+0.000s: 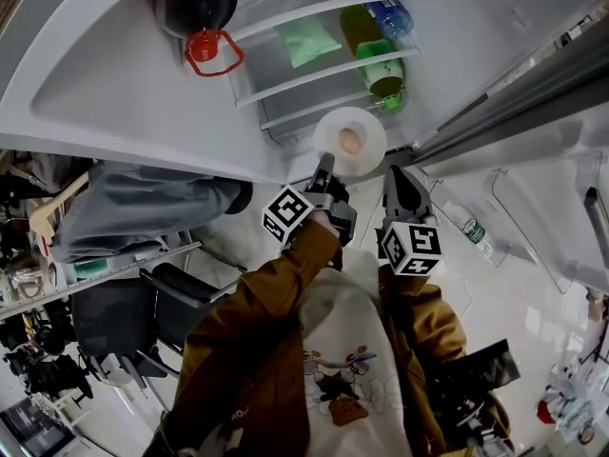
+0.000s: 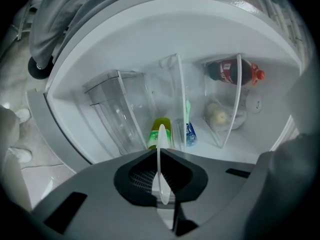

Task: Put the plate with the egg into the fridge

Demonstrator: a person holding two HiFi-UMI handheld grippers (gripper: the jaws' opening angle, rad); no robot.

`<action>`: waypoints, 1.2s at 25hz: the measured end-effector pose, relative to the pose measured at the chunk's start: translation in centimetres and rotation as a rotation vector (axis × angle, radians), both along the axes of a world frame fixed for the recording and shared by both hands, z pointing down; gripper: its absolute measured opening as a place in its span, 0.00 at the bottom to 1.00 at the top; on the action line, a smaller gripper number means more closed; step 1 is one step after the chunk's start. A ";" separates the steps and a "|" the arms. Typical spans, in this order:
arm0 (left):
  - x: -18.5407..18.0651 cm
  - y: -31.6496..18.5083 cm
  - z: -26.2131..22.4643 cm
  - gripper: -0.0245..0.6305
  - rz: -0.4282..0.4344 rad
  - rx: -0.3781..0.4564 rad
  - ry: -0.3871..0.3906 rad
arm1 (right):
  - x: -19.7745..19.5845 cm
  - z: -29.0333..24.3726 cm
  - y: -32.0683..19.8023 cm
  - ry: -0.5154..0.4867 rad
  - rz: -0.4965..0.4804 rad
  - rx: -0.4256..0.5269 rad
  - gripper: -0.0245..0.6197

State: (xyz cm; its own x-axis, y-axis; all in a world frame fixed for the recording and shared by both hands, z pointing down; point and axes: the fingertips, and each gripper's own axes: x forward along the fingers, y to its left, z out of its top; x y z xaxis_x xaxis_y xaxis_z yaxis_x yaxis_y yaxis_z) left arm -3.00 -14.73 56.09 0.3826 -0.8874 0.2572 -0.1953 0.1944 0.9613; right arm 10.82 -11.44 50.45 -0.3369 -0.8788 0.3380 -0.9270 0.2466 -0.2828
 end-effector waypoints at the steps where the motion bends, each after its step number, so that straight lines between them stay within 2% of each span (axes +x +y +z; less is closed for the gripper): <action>1: 0.0 -0.1 0.1 0.07 -0.003 -0.001 0.001 | -0.2 0.1 -0.1 -0.007 -0.007 0.004 0.05; 9: 0.1 -1.1 1.4 0.07 0.005 -0.003 0.013 | -1.1 0.6 -1.2 0.010 -0.039 0.006 0.05; 30: -1.8 -4.4 3.6 0.07 -0.058 -0.027 0.013 | -2.9 1.4 -4.4 0.025 -0.083 -0.004 0.05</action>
